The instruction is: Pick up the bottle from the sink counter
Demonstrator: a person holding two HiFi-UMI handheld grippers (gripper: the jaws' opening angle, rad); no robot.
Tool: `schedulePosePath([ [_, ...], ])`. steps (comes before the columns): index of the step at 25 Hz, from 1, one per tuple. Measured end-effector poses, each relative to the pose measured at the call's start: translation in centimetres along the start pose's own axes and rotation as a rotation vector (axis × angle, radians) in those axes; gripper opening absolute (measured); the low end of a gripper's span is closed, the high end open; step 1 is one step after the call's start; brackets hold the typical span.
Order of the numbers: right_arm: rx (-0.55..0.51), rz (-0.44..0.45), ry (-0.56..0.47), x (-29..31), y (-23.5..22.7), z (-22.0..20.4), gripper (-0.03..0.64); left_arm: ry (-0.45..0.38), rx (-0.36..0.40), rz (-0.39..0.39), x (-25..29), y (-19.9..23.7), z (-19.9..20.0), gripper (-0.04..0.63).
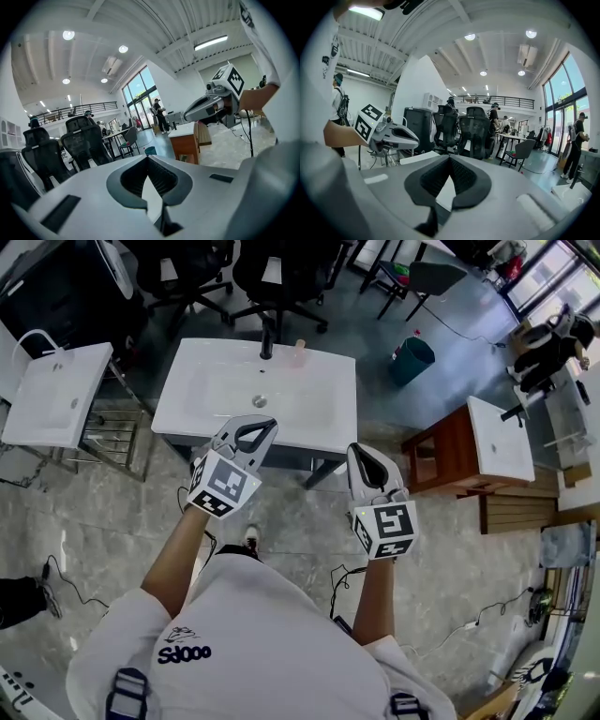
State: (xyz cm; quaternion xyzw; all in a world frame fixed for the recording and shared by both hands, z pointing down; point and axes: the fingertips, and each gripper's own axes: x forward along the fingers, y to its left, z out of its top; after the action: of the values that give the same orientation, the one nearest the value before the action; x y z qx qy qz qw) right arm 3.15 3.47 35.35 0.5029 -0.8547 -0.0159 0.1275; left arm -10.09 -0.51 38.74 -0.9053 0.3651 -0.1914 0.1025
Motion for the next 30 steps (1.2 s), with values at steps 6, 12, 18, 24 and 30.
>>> schedulePosePath([
  [6,0.004,-0.018,0.017,4.1,-1.8,0.0,0.009,0.004,-0.016,0.005,2.9,3.6,-1.2,0.003],
  [12,0.035,-0.052,0.030,7.3,-3.9,-0.4,0.009,-0.012,-0.028,0.017,5.2,6.7,-1.6,0.003],
  [18,0.039,-0.070,0.036,9.7,-6.2,-0.8,0.009,0.015,-0.054,0.020,7.9,8.6,-3.0,0.003],
  [24,0.042,-0.045,0.041,11.9,-9.2,-1.9,0.011,0.049,-0.079,0.049,10.4,9.5,-3.9,0.003],
  [30,0.020,0.043,0.033,14.9,-12.1,-2.3,0.011,0.090,-0.114,0.190,13.2,12.3,-4.4,0.003],
])
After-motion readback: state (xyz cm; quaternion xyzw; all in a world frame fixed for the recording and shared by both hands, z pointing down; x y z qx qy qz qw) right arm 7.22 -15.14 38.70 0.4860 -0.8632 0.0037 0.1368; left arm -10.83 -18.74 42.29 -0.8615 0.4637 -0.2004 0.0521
